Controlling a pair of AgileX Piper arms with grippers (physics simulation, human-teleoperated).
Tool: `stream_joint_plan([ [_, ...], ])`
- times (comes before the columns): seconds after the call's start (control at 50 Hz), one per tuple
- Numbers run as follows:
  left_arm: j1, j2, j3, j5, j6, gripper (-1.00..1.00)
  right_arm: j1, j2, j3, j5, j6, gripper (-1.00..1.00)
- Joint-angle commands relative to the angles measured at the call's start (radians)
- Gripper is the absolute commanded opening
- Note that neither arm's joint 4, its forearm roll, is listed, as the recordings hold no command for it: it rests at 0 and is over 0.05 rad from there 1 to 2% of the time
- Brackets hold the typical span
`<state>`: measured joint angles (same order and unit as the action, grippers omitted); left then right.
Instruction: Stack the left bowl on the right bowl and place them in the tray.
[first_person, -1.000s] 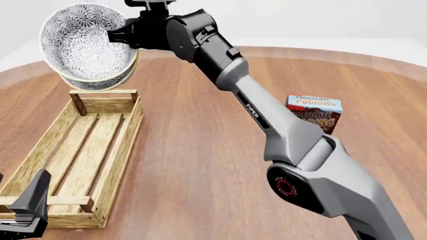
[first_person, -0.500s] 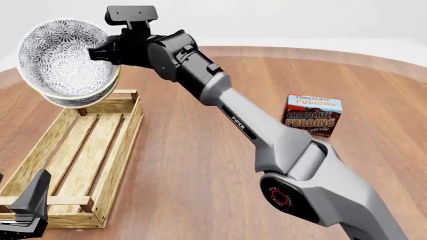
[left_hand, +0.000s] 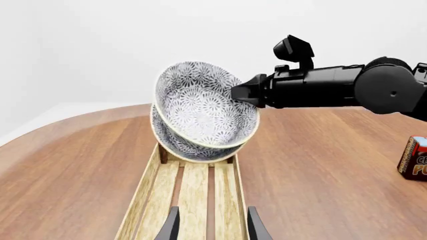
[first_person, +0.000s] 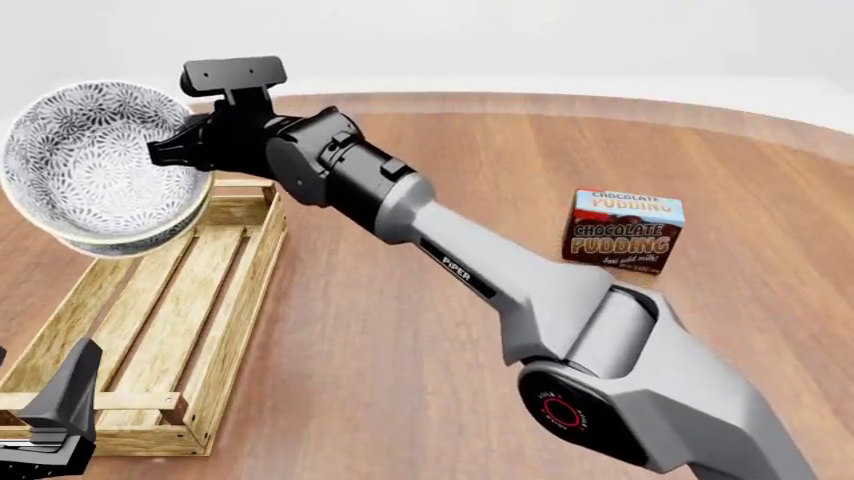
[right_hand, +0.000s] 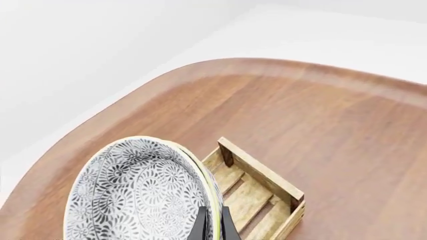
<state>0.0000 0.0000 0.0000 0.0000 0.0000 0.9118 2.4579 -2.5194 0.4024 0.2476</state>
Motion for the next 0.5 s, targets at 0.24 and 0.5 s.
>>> stream_joint_plan([
  [0.24, 0.000, 0.000, 0.000, 0.000, 0.000, 1.00, 0.008, -0.035, 0.075, -0.073, 0.017, -1.00],
  [0.5, 0.000, 0.000, 0.000, 0.000, 0.000, 1.00, 0.018, -0.032, 0.157, -0.144, 0.039, -1.00],
])
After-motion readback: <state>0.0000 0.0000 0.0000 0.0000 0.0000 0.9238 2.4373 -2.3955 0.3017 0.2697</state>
